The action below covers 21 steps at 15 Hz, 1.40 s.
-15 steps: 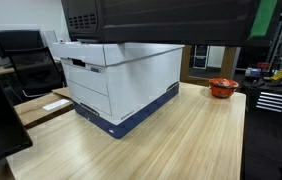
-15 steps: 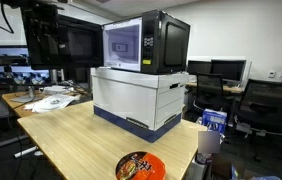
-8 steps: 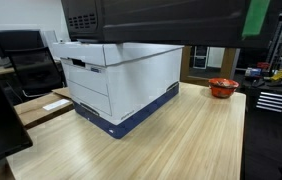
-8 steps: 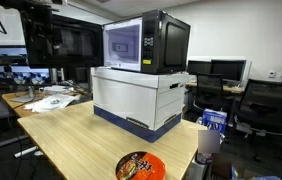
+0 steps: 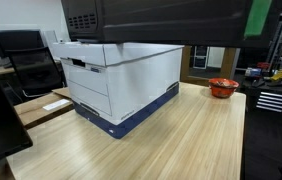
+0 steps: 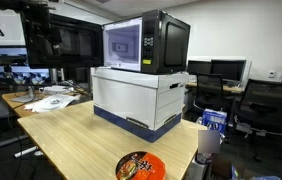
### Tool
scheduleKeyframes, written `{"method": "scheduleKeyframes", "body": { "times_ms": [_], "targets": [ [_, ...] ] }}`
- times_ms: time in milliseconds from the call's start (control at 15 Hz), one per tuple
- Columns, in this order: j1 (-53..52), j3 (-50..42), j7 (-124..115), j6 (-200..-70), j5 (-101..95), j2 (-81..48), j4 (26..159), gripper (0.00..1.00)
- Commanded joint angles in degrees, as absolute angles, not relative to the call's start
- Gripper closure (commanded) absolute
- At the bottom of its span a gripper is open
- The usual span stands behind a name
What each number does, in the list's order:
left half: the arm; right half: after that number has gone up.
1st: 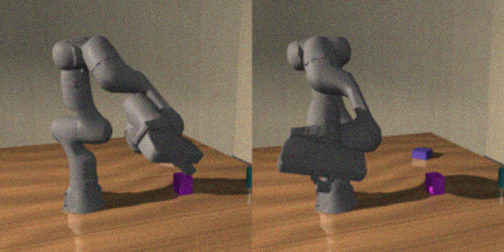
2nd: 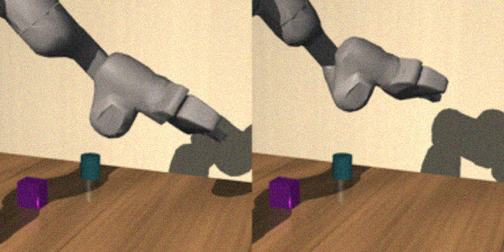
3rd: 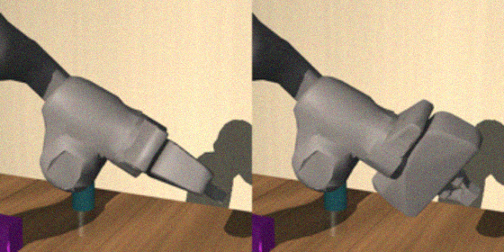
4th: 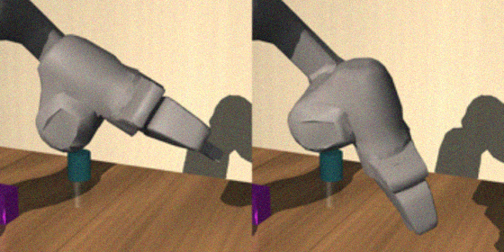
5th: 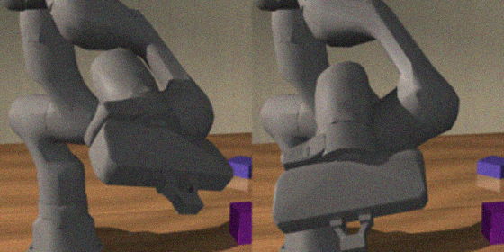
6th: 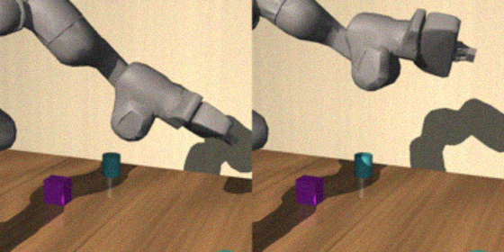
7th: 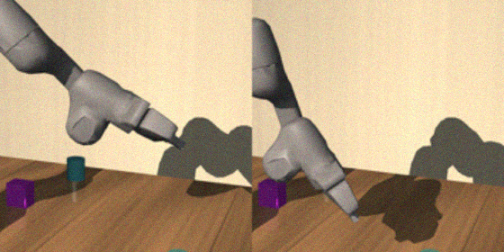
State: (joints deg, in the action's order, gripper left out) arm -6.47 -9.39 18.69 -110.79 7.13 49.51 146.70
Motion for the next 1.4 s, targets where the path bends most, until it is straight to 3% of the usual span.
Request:
{"method": "scheduleKeyframes", "body": {
  "times_ms": [0, 1000, 1333],
  "targets": [
    [-3.0, -8.8, 18.9, -113.4, 3.1, 49.0, 147.3, 0.0],
    [7.5, -15.6, 19.8, -139.5, -10.4, 35.6, 148.1, 0.0],
    [11.0, -16.0, 20.7, -139.8, -14.6, 30.5, 147.1, 0.0]
  ]
}}
